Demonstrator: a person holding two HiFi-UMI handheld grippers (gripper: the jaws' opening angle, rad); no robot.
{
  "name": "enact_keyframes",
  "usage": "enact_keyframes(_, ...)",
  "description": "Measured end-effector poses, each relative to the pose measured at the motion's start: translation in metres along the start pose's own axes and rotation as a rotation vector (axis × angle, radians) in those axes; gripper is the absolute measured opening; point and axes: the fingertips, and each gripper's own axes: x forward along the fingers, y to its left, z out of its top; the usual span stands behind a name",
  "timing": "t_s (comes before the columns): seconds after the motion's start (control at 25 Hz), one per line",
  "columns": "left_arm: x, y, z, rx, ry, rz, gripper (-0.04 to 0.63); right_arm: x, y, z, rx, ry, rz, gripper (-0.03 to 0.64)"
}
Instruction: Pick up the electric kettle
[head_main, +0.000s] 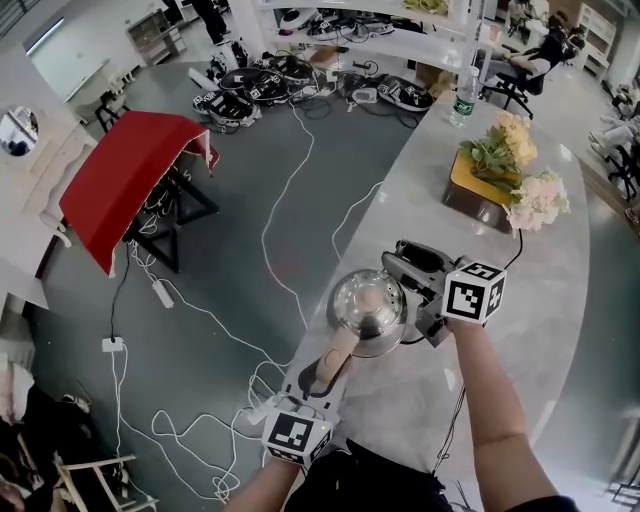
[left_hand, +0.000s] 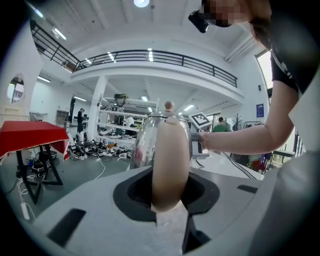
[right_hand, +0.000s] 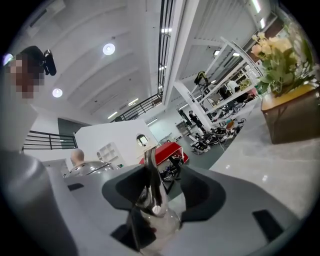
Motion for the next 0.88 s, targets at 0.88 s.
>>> enact_keyframes(0.88,-0.013,-0.005,0.025,0.056,-0.029,-0.074,0.083,-0.014,0.036,0.024,-0.071,-0.018,0.014,0.087)
